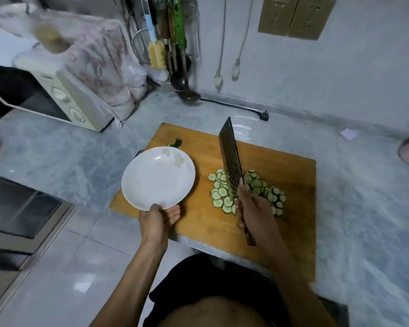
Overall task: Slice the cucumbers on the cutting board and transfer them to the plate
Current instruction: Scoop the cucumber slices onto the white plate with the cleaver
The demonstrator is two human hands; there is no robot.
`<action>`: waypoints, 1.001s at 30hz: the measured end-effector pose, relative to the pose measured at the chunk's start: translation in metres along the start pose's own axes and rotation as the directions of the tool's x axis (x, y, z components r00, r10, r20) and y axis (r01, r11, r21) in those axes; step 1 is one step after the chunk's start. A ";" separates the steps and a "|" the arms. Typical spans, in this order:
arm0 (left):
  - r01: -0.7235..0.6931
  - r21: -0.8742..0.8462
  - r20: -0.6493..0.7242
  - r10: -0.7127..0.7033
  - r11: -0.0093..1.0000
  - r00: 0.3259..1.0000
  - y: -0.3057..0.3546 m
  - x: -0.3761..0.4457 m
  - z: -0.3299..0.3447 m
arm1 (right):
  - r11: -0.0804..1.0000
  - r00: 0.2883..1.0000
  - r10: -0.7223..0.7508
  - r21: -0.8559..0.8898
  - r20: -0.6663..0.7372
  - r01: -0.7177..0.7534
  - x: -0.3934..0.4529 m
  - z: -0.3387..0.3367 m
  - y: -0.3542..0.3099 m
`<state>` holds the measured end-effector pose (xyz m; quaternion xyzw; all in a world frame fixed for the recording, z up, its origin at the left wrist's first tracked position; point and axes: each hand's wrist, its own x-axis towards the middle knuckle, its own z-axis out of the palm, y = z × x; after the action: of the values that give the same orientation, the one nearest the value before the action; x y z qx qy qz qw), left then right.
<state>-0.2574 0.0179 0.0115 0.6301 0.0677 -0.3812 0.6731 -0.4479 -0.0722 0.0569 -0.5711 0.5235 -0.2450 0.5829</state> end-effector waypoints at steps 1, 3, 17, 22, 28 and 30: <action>0.010 -0.019 -0.029 -0.010 1.000 1.000 -0.002 0.002 -0.004 | 1.000 1.000 0.009 -0.002 0.027 -0.009 -0.001 0.003 -0.001; 0.023 -0.031 -0.072 -0.025 0.999 0.997 -0.007 0.005 -0.009 | 0.999 0.998 0.034 -0.005 0.058 -0.034 -0.003 0.009 -0.001; 0.178 0.259 -0.045 -0.172 0.949 0.984 -0.010 -0.004 -0.013 | 0.991 0.996 0.005 -0.133 0.088 0.007 -0.018 -0.006 0.011; 0.087 0.319 0.187 -0.153 0.944 0.970 -0.012 -0.014 0.024 | 0.994 1.000 -0.010 -0.112 0.029 0.013 -0.020 -0.023 0.013; -0.440 0.515 0.427 0.225 0.736 0.876 -0.024 -0.003 0.076 | 0.995 0.979 0.102 -0.001 -0.177 -0.104 -0.025 -0.055 0.032; -0.609 0.510 0.526 0.340 0.607 0.780 -0.030 -0.002 0.088 | 0.987 0.961 0.153 0.077 -0.232 -0.139 -0.031 -0.067 0.041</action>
<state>-0.3112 -0.0580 0.0065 0.7331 -0.3741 -0.2959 0.4848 -0.5307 -0.0627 0.0428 -0.4799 0.6225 -0.2831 0.5496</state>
